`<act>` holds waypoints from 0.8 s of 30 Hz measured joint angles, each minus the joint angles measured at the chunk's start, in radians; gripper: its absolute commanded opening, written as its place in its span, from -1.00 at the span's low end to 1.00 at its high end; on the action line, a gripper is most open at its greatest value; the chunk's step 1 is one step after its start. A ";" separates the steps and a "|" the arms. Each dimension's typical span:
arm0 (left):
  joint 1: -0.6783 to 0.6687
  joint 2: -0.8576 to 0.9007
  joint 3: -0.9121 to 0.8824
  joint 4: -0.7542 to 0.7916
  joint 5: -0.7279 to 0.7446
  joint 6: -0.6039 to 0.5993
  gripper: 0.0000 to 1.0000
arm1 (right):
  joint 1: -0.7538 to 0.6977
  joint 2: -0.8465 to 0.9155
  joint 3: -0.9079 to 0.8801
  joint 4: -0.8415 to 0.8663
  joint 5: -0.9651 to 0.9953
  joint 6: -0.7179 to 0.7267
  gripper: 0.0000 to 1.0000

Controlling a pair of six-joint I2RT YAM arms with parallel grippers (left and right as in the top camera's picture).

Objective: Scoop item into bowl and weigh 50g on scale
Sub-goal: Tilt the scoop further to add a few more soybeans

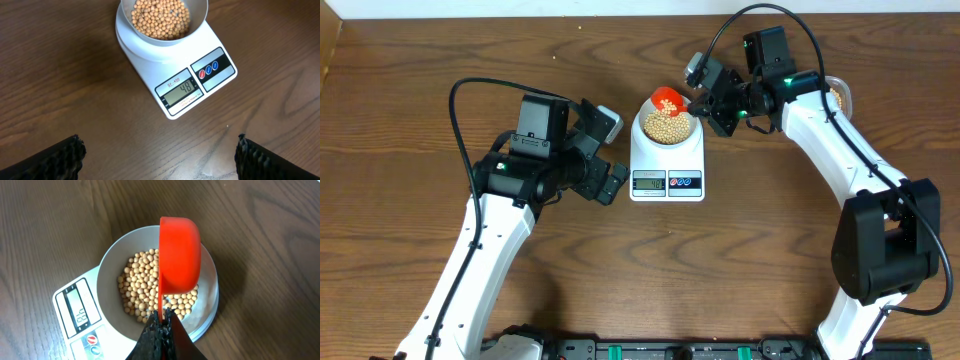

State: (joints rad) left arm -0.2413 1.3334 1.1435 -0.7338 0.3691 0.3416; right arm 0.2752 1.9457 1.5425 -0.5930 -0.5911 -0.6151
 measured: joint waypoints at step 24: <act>0.000 0.000 0.000 0.000 0.000 0.000 0.96 | 0.000 0.000 0.000 -0.012 0.000 0.024 -0.98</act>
State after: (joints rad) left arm -0.2413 1.3334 1.1435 -0.7338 0.3691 0.3416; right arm 0.2752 1.9457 1.5425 -0.6048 -0.5911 -0.5907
